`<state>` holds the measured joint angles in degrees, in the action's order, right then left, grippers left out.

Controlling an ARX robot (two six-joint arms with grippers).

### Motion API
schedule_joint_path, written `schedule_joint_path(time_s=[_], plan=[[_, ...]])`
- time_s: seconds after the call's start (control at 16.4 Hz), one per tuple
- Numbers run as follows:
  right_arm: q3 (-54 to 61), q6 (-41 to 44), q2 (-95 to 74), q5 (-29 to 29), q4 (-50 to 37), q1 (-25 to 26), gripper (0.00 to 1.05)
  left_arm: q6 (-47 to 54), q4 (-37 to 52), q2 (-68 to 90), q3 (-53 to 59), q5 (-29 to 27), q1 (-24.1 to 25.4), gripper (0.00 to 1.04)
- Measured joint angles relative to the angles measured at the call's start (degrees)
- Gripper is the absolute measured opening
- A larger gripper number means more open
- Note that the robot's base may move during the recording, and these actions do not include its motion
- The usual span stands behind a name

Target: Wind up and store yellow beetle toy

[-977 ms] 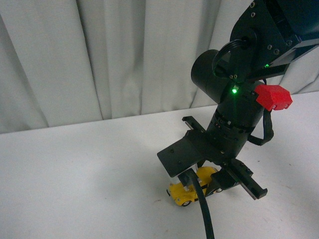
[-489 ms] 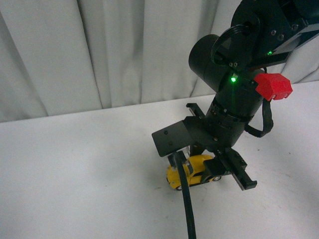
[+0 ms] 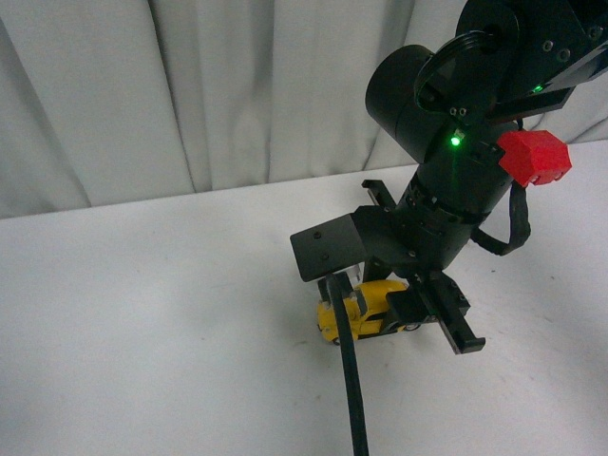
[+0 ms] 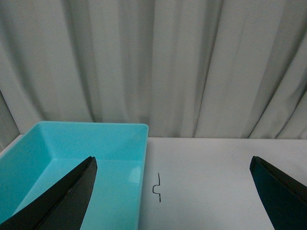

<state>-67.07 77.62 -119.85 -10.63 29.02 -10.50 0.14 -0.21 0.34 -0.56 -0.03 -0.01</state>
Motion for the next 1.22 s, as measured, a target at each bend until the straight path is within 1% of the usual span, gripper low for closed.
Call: schedule_joint_path(time_s=[0.37, 0.92, 1.22], plan=[[2.3, -1.3, 0.7, -4.0, -2.8, 1.2, 0.42, 0.0, 0.0, 0.0, 0.0, 0.0, 0.0, 0.98], [4.8, -1.1, 1.1, -8.0, -5.5, 3.9, 0.42, 0.0, 0.0, 0.0, 0.0, 0.0, 0.0, 0.98], [8.7, -0.1, 3.0, -8.9, -6.9, 8.8, 0.42, 0.0, 0.0, 0.0, 0.0, 0.0, 0.0, 0.98]])
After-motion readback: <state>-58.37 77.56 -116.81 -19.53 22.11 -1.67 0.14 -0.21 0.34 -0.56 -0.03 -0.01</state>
